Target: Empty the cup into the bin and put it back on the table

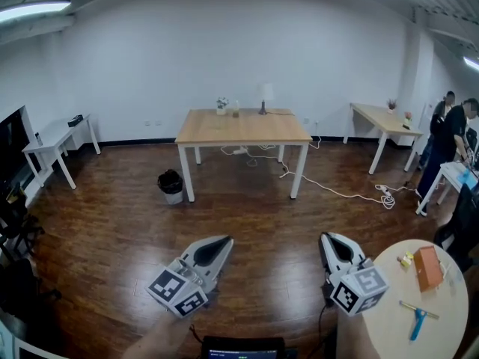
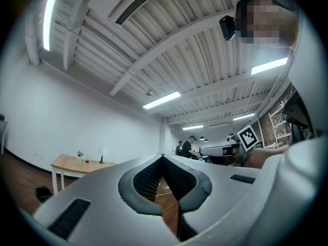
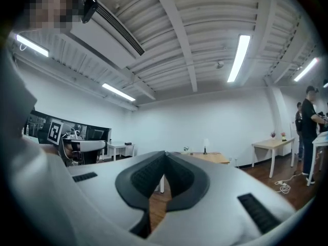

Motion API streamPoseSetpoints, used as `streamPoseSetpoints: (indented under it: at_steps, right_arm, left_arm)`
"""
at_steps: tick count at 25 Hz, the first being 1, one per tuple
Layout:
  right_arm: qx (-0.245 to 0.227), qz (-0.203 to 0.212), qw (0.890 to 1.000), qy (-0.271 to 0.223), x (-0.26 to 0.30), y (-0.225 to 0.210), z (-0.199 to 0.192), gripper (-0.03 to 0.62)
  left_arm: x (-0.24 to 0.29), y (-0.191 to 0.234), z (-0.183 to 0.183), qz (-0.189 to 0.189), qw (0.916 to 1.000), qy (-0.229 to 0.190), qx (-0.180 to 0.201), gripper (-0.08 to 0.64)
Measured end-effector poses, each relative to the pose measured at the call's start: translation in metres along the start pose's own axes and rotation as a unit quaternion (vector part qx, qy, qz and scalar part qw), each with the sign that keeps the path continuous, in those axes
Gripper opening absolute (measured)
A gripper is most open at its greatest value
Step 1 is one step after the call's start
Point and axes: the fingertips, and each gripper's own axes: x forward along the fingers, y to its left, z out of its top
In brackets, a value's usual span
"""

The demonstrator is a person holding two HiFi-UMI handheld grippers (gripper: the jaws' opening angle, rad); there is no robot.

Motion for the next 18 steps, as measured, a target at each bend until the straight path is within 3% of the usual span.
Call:
streamPoseSetpoints:
  at_steps: [12, 18]
  right_arm:
    - [-0.008, 0.021, 1.000, 0.015, 0.105, 0.017, -0.002, 0.000]
    - [-0.008, 0.033, 0.999, 0.007, 0.146, 0.000, 0.005, 0.000]
  left_arm:
    - [0.002, 0.097, -0.008, 0.022, 0.9997, 0.003, -0.009, 0.000]
    - [0.030, 0.129, -0.014, 0.027, 0.9996, 0.007, -0.008, 0.000]
